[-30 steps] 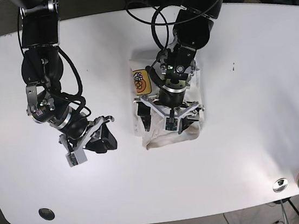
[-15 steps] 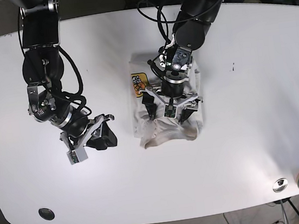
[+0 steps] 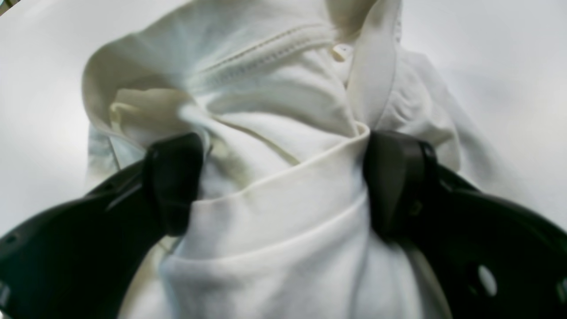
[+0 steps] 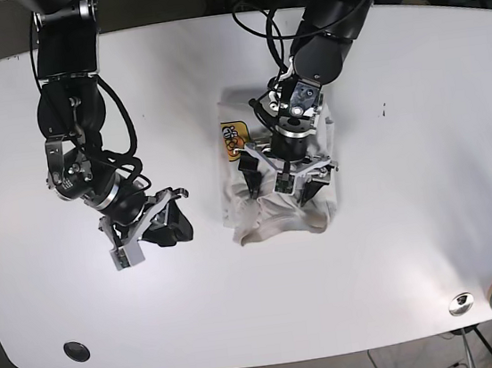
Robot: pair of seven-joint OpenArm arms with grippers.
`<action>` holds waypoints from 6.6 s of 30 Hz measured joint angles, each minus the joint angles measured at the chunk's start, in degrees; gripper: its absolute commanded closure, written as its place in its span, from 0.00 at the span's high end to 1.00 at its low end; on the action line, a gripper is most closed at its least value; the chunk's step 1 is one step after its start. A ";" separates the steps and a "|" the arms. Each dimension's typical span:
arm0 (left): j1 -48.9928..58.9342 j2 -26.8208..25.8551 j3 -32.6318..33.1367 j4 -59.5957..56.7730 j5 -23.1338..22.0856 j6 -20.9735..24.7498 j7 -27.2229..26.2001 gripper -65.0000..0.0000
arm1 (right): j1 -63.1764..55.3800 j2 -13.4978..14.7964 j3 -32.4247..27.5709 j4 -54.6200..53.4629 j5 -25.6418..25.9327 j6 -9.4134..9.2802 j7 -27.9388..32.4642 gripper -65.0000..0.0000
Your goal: Fold the T-shirt properly
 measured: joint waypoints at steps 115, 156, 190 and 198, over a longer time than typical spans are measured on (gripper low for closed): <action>15.21 -12.70 -23.96 25.29 2.97 -17.35 2.54 0.80 | -20.70 1.92 3.69 13.29 -21.22 0.20 17.64 0.30; 17.42 -6.97 -28.50 26.38 2.97 -17.16 6.99 0.80 | -15.13 1.88 2.34 13.68 -7.41 -0.04 -0.31 0.54; 17.46 -7.34 -28.83 25.99 2.97 -17.35 7.02 0.80 | -32.57 2.01 4.26 15.50 8.35 -0.83 -5.35 0.70; 17.53 -7.37 -28.83 25.99 2.97 -17.31 7.02 0.80 | -37.29 2.10 3.26 15.45 8.31 -0.87 -5.07 0.70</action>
